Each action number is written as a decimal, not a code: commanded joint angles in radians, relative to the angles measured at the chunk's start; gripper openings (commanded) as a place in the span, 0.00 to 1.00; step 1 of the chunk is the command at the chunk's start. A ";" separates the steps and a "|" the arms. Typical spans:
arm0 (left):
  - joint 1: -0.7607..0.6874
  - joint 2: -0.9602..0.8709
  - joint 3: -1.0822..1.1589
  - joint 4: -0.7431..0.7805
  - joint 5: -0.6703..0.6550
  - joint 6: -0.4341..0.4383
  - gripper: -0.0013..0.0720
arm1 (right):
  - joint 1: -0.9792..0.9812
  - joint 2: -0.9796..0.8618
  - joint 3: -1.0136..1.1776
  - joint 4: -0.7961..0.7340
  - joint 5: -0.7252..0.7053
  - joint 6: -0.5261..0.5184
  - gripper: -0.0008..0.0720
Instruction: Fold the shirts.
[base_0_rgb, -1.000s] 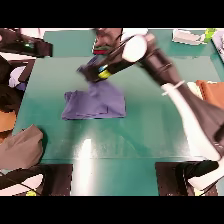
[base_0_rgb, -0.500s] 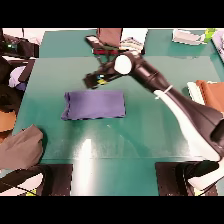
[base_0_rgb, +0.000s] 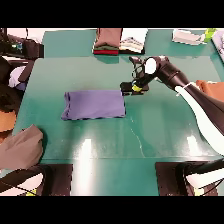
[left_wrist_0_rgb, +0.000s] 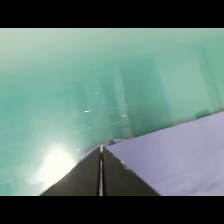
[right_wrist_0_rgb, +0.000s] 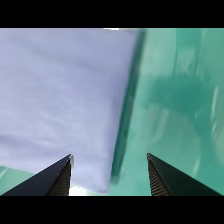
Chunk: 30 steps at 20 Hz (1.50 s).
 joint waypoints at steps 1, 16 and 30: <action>0.001 0.000 0.000 -0.018 -0.002 0.021 0.05 | -0.010 -0.056 -0.018 0.017 0.016 0.161 0.75; -0.023 0.000 0.000 -0.045 -0.050 0.029 0.05 | 0.060 -0.196 0.031 0.135 -0.197 0.115 0.04; -0.263 0.000 0.000 -0.048 -0.041 0.048 0.05 | -0.576 0.049 0.418 -0.253 0.161 -0.051 0.04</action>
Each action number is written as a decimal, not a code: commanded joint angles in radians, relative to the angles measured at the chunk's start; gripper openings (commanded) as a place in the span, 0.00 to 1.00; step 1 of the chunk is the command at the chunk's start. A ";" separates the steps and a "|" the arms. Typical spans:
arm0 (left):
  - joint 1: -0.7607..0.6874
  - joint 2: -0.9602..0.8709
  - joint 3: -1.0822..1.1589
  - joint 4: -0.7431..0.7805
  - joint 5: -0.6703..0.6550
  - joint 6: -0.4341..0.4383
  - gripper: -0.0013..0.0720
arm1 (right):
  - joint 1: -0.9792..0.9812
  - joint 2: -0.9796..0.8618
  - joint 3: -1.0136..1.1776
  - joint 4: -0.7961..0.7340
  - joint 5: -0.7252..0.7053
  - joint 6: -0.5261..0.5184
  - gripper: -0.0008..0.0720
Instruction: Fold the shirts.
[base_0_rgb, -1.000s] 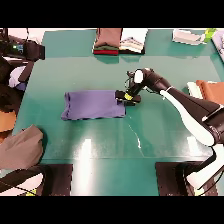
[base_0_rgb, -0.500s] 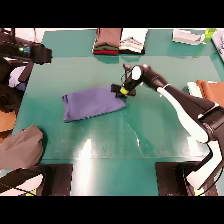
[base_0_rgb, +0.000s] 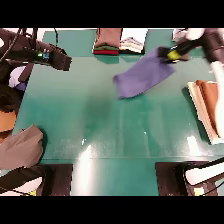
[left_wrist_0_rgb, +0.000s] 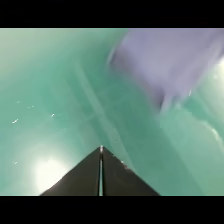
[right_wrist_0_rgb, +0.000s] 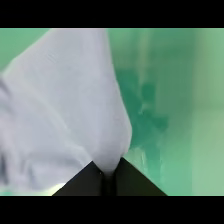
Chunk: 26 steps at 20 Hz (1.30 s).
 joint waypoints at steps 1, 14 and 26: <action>-0.013 0.000 0.000 -0.003 -0.013 -0.006 0.05 | -0.259 0.051 0.025 -0.033 0.015 -0.024 0.04; -0.013 0.000 0.000 -0.006 -0.029 -0.103 0.05 | -0.659 0.080 0.025 0.132 -0.060 -0.069 0.04; -0.013 0.000 0.000 -0.006 -0.030 -0.102 0.06 | -0.716 0.315 0.024 0.172 0.037 -0.146 0.04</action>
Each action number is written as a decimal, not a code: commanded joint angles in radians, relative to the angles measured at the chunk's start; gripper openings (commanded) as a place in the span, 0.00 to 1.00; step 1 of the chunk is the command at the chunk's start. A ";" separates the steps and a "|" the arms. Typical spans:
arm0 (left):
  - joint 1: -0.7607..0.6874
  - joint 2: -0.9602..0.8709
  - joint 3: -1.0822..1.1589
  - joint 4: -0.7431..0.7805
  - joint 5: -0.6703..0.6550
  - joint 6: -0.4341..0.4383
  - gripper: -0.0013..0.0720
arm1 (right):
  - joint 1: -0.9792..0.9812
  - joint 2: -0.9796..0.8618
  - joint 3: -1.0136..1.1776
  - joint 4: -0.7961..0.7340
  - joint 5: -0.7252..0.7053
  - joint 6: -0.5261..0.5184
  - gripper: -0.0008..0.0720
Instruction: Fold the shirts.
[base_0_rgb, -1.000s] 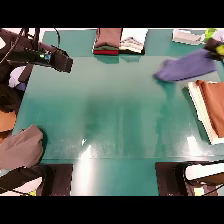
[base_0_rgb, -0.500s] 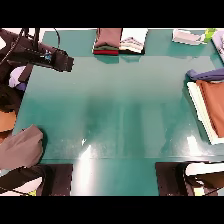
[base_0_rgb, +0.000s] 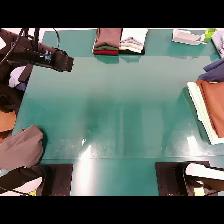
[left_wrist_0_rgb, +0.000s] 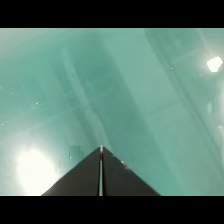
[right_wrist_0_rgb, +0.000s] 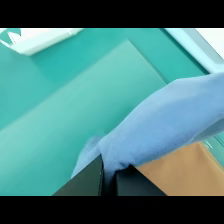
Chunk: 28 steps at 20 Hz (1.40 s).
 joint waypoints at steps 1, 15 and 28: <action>0.000 0.000 0.000 0.000 0.000 0.000 0.05 | -0.048 0.032 0.000 -0.003 0.157 -0.048 0.04; 0.000 0.000 0.000 0.000 -0.026 0.019 0.06 | -0.276 0.342 -0.839 -0.265 0.099 -0.188 0.24; 0.000 0.000 0.000 0.002 0.017 0.018 0.06 | 0.229 0.357 -0.656 0.211 -0.063 -0.187 0.70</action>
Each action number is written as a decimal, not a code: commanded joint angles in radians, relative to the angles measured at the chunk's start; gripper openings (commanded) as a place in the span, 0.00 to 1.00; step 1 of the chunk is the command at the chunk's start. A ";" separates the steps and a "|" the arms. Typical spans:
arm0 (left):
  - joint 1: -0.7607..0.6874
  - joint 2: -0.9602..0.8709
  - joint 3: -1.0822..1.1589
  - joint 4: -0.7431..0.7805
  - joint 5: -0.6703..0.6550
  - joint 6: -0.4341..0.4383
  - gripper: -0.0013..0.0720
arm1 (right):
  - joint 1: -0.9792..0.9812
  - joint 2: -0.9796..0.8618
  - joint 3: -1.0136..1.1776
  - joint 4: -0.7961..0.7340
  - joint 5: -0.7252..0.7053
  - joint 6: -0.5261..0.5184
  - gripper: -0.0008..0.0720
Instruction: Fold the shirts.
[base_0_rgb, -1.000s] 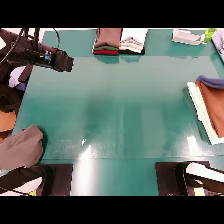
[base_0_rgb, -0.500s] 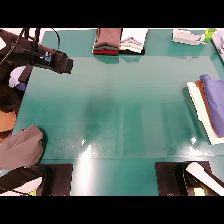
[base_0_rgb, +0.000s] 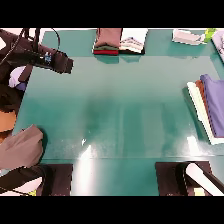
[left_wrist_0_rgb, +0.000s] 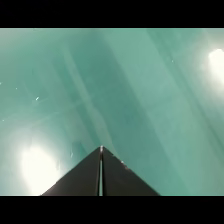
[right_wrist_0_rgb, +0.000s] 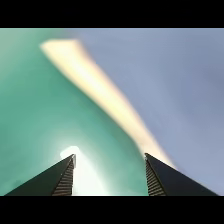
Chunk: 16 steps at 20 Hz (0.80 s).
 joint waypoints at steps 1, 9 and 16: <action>0.000 0.000 0.000 0.001 0.036 0.000 0.06 | 0.328 0.001 0.015 0.094 -0.109 0.000 0.70; 0.000 0.000 0.000 0.001 0.042 0.000 0.06 | 0.832 -0.001 -0.056 0.093 -0.294 -0.020 0.03; 0.000 0.000 0.000 0.001 0.042 0.000 0.06 | 0.871 -0.001 -0.057 0.095 -0.299 -0.024 0.04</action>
